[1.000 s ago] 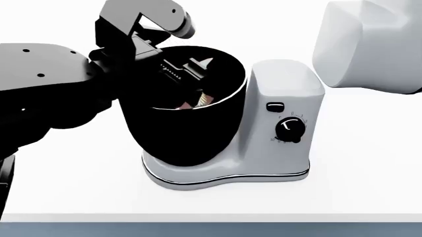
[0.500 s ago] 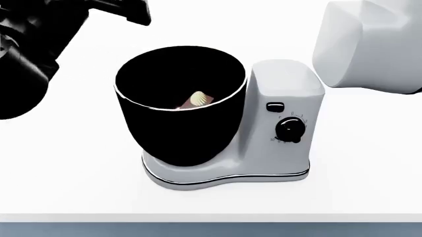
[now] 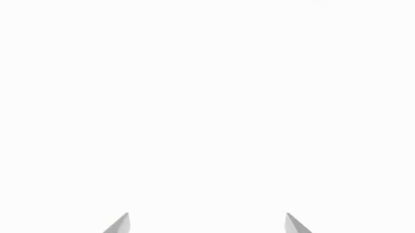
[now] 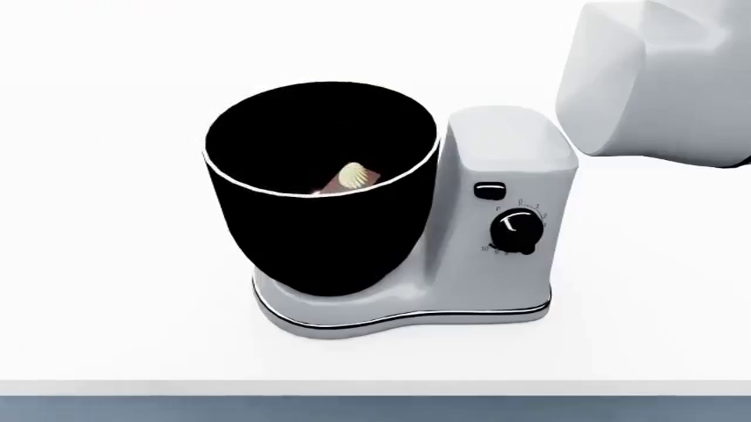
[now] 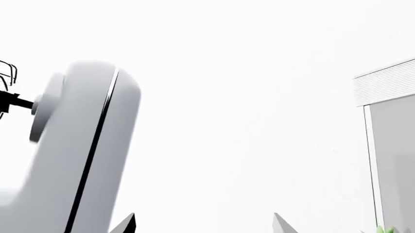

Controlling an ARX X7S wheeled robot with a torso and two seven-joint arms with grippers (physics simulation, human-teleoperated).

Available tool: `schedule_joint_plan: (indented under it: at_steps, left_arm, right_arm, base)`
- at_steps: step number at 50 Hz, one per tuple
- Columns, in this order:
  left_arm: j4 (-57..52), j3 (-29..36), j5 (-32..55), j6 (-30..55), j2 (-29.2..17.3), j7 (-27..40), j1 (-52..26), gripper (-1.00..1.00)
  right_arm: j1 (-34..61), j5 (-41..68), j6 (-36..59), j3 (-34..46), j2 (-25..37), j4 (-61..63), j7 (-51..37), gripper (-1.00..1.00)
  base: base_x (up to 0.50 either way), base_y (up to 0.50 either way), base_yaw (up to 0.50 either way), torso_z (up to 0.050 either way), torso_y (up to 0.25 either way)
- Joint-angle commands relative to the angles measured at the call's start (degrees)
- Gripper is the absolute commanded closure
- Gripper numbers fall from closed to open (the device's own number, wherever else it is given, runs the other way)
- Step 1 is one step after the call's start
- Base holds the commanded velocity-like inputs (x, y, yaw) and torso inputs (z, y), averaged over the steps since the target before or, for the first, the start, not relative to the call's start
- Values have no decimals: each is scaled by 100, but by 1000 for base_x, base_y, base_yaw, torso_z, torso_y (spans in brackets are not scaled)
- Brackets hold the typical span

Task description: Place the cake in the stand mixer bowl.

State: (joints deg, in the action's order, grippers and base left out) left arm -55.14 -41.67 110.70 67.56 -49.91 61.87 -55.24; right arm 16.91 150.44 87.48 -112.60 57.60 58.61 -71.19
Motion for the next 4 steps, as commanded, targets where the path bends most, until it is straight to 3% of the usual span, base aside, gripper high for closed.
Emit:
schedule_joint_plan:
  at_steps: [1, 4]
  left_arm:
    - [-413, -1948, 2321, 1085, 16, 1236, 89, -100]
    - [-373, -1973, 2332, 1147, 52, 1260, 96, -100]
  right_arm:
    - [-59, 165, -164, -18, 136, 44, -121, -100]
    - [-75, 172, -261, 13, 241, 50, -168, -100]
  base:
    - [0, 0, 0, 0, 0]
    - [0, 0, 0, 0, 0]
